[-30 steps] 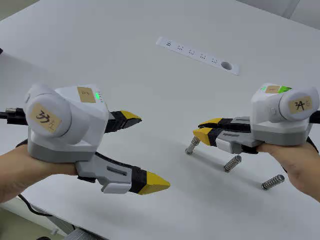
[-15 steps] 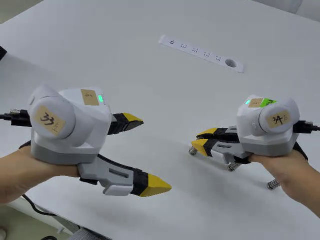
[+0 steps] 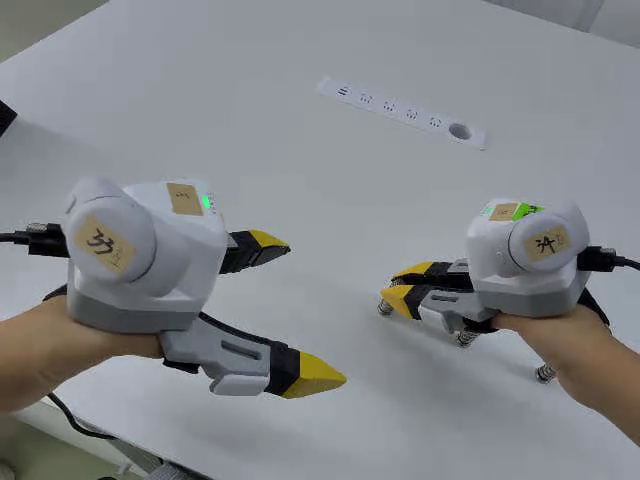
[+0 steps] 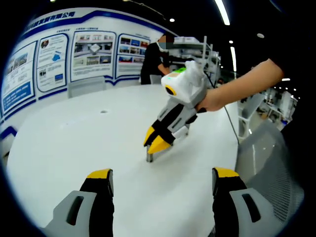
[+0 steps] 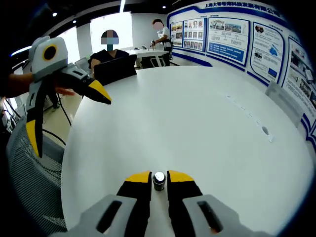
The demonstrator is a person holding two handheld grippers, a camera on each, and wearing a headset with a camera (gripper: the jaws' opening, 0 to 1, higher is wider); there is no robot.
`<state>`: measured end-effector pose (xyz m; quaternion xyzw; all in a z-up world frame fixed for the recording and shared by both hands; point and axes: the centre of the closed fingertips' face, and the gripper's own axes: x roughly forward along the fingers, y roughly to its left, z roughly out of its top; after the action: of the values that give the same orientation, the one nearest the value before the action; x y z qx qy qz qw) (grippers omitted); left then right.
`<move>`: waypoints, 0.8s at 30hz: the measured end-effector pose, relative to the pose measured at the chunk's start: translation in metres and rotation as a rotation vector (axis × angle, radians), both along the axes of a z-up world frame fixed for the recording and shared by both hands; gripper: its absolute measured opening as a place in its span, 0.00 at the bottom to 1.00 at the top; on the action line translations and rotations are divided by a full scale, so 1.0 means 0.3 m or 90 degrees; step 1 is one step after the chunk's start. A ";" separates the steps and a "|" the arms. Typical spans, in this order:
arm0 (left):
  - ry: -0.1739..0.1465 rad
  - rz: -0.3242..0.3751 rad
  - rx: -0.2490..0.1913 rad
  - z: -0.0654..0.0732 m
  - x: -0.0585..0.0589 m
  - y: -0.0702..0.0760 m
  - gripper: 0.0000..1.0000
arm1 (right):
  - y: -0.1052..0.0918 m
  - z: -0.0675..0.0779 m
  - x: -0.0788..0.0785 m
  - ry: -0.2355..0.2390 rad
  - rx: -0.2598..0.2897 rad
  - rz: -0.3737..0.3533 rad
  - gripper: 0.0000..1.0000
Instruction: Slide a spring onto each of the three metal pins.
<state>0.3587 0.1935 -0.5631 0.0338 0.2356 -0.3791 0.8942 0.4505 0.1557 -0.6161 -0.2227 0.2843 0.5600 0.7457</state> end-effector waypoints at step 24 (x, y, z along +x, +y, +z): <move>-0.063 -0.037 0.034 0.167 0.146 -0.012 0.84 | -0.353 0.323 -0.016 -0.089 0.091 -0.062 0.22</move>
<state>0.4024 0.1899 -0.5130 0.0830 0.2003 -0.3961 0.8922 0.4458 0.0498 -0.5191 -0.1934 0.2017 0.5249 0.8040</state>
